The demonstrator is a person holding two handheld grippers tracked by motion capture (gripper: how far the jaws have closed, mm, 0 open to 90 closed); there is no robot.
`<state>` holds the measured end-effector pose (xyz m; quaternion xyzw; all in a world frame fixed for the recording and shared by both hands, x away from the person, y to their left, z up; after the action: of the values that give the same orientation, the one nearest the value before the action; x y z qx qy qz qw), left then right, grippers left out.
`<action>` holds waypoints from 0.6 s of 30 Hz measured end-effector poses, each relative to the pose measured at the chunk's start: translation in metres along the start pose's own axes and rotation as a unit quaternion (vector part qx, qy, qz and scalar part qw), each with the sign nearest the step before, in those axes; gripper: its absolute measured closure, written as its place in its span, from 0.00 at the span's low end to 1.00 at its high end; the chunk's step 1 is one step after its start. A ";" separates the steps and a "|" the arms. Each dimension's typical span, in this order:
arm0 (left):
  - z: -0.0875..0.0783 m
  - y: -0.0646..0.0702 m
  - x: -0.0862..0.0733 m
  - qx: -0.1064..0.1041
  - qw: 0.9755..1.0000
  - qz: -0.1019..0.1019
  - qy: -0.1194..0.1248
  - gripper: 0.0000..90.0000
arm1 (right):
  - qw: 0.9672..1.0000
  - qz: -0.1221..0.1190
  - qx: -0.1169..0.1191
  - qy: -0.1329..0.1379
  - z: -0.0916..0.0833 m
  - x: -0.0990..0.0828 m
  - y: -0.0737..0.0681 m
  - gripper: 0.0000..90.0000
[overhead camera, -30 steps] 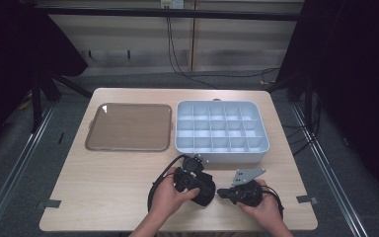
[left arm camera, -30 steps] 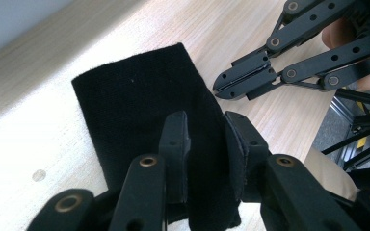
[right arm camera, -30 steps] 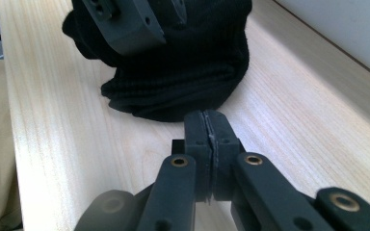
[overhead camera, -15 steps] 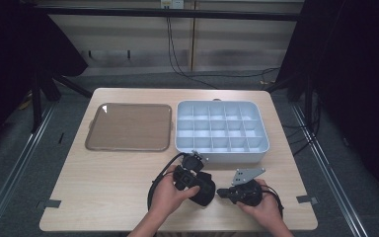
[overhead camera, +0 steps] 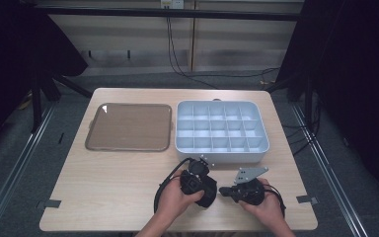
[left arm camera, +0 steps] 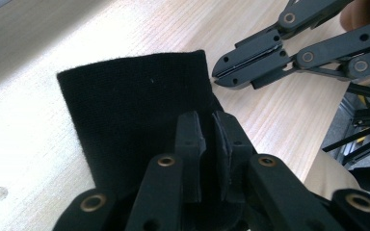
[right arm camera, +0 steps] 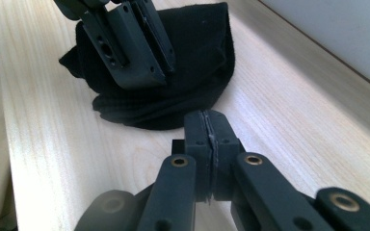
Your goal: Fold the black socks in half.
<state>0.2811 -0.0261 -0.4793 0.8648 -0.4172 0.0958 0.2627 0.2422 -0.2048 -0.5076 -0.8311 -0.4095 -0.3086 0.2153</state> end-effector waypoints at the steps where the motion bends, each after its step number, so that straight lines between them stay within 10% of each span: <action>1: 0.001 0.001 0.000 0.003 1.000 0.008 -0.001 0.90 | 1.000 0.001 0.000 0.000 0.000 0.000 0.000 0.99; 18: -0.014 -0.001 0.001 -0.006 1.000 0.007 0.002 0.77 | 1.000 0.007 -0.002 0.002 -0.003 -0.001 0.003 0.99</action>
<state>0.2827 -0.0188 -0.4678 0.8600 -0.4230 0.0970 0.2683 0.2432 -0.2082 -0.5064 -0.8337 -0.4026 -0.3098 0.2163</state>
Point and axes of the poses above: each handheld gripper's, and its own axes: z roughly forward along the jaws, x roughly out of its top, y roughly to its right, the point moved 2 cm from there along z, roughly forward along the jaws, and after that the axes turned 2 degrees about -y, right-handed, at the moved point
